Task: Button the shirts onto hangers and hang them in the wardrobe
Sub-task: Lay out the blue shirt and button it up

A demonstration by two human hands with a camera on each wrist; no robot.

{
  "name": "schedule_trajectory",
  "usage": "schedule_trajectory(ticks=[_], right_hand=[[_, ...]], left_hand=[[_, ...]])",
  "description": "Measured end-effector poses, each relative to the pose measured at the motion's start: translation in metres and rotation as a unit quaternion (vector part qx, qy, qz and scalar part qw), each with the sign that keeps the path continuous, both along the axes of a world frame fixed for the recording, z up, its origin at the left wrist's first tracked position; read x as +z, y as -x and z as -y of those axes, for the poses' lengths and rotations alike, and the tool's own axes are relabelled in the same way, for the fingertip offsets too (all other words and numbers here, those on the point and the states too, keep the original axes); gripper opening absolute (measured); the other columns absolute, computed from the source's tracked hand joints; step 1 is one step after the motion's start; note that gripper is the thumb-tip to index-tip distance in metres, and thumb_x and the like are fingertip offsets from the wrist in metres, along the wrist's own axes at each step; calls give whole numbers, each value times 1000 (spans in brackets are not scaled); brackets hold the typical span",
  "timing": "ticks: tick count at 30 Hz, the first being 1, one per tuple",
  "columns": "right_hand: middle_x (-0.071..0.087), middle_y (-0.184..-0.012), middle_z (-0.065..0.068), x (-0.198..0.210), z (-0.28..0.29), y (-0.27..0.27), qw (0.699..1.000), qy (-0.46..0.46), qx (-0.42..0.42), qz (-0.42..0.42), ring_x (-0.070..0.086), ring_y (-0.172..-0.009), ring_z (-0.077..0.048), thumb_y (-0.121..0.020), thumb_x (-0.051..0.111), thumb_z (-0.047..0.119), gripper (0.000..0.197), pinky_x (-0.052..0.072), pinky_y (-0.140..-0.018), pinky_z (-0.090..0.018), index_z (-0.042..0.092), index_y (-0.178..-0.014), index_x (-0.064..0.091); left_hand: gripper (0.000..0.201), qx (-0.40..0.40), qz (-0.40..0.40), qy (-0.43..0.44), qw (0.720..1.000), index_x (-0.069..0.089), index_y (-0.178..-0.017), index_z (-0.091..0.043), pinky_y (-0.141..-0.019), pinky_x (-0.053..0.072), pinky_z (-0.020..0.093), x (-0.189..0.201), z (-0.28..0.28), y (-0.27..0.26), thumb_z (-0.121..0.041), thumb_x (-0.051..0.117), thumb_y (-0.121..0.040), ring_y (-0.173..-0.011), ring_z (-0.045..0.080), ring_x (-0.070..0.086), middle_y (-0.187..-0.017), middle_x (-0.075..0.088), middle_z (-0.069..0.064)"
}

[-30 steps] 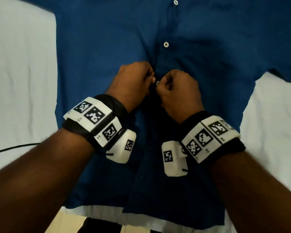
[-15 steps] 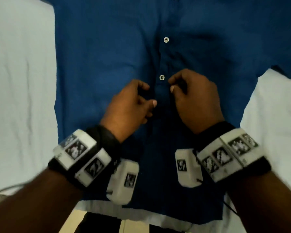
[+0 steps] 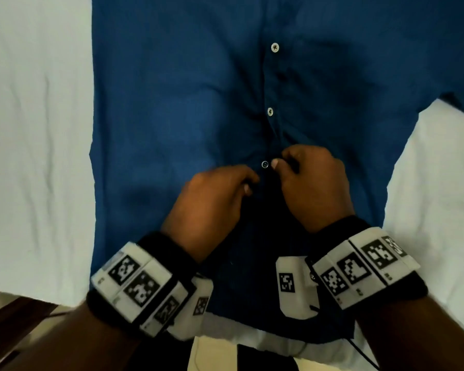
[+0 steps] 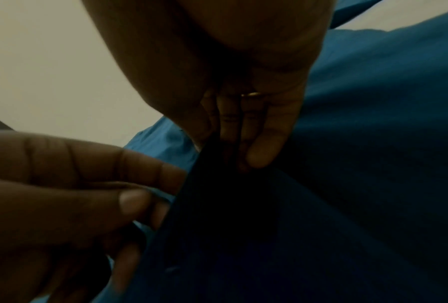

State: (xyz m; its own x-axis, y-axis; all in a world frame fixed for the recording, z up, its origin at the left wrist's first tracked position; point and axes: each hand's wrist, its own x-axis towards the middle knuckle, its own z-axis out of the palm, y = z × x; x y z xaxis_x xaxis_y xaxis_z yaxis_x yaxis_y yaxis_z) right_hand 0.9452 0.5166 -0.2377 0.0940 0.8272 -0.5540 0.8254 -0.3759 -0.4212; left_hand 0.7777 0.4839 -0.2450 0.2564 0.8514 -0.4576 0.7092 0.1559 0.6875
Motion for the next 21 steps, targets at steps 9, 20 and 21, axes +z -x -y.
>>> schedule_trajectory(ticks=[9,20,21], right_hand=[[59,-73,10,-4,8,-1,998,15,-61,-9,63,-82,-18,-89,69,32,22,45,-69,-28,22,-73,57],[61,-71,13,1,19,18,994,-48,-58,-83,61,-72,-7,-89,66,25,1,47,-66,-23,25,-88,66],[61,-73,13,1,19,18,994,-51,-55,-82,62,-74,-6,-89,66,26,3,48,-67,-22,26,-91,68]], left_hand=[[19,-46,-68,-48,995,68,-110,-13,-78,48,43,-15,-33,-27,-21,64,-94,-98,31,60,-106,59,10],[21,119,90,131,980,64,-78,-22,-60,51,28,-8,-36,-2,-8,68,-93,-62,15,65,-67,71,1],[23,129,104,139,976,65,-78,-22,-56,50,26,-7,-36,-1,-6,68,-93,-59,14,63,-65,70,1]])
